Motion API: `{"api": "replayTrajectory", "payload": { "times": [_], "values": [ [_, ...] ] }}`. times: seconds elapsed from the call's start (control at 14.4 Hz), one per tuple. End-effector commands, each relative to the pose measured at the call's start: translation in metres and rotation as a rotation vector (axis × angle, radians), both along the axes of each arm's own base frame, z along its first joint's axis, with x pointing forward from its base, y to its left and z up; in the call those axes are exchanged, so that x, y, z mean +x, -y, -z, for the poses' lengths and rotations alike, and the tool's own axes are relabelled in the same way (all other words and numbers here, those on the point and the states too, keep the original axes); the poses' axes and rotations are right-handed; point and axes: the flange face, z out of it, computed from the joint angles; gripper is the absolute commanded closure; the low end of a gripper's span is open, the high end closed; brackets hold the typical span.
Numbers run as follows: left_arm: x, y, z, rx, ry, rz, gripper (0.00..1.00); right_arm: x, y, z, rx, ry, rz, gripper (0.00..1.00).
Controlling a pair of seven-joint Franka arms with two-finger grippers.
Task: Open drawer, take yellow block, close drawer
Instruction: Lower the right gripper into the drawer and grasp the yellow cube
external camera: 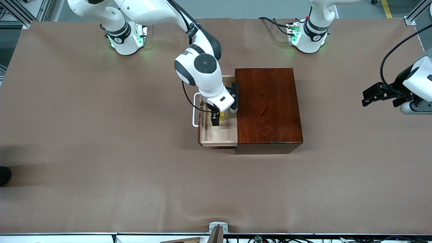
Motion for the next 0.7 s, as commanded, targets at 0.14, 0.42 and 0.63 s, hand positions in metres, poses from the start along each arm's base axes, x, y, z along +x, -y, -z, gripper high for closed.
{"api": "replayTrajectory", "payload": {
  "times": [0.14,0.42,0.63],
  "values": [
    [-0.007,0.002,-0.003,-0.001,0.013,0.023,0.0,-0.003,-0.005,0.016,-0.015,-0.033,0.01,0.0],
    [-0.008,0.006,-0.004,-0.001,0.014,0.03,0.0,-0.008,-0.012,0.021,-0.016,-0.029,-0.006,0.0],
    [-0.008,0.007,-0.004,-0.001,0.014,0.03,0.0,-0.007,-0.013,0.019,-0.013,-0.027,-0.001,0.42]
  ]
}}
